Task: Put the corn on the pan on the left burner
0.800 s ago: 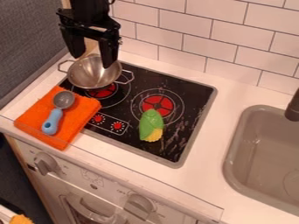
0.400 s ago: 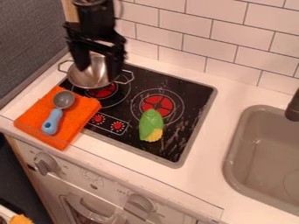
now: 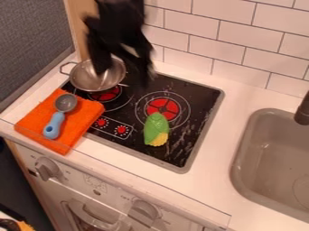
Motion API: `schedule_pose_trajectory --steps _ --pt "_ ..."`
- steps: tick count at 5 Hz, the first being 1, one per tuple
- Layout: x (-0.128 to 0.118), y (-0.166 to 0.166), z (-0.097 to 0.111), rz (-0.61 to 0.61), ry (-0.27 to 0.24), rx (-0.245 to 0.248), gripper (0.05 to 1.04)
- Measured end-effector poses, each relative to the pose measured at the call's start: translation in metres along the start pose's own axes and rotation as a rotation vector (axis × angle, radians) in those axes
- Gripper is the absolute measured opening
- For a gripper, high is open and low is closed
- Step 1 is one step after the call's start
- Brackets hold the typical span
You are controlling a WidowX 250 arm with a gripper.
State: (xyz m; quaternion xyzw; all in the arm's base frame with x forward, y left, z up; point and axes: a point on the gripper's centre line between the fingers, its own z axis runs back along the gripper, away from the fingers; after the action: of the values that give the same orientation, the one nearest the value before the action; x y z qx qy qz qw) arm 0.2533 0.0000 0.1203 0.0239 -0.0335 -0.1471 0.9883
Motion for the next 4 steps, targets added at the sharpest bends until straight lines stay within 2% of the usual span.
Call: schedule_pose_trajectory --steps 1,2,3,4 --pt "-0.002 -0.004 -0.042 0.034 0.111 -0.001 1.001" --pt "0.005 -0.013 -0.069 0.014 0.141 -0.001 1.001" --pt "0.016 -0.016 -0.089 0.018 0.156 0.011 1.001" --pt "0.031 -0.014 -0.094 0.040 0.118 0.019 1.001"
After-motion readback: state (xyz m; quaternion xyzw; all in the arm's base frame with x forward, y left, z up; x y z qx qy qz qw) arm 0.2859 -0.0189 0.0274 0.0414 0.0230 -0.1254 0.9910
